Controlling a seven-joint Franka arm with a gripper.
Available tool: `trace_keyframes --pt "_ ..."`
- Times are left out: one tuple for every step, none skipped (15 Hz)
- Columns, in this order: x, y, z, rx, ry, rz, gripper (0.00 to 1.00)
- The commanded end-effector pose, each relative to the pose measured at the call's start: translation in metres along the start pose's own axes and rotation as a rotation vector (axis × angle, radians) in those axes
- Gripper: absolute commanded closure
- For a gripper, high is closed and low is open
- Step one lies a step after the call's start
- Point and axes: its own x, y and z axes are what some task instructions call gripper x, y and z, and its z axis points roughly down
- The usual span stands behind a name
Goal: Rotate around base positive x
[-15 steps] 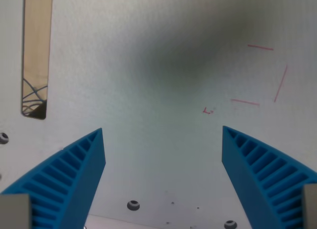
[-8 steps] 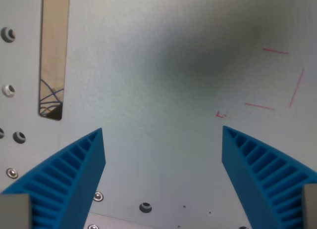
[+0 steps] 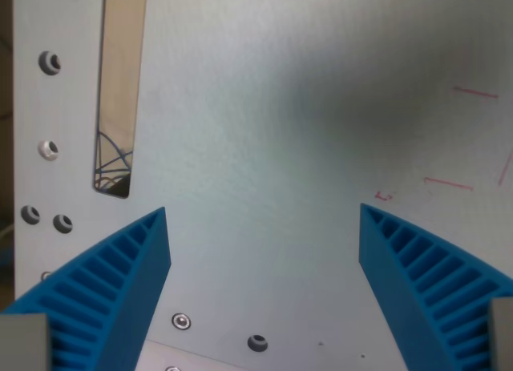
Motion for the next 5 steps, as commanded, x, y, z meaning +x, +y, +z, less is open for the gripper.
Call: trace_keyframes --pt "-0.0023 0.0039 -0.0019 0.213 0.052 -0.026 0.0" --pt "-0.0023 0.0039 -0.0019 0.224 0.055 -0.026 0.0" --pt "-0.0023 0.0039 -0.0019 0.236 0.057 -0.026 0.0" --pt "-0.0023 0.0039 -0.0019 0.247 0.06 -0.026 0.0" --pt "-0.0023 0.0039 -0.0019 0.259 0.062 -0.026 0.0"
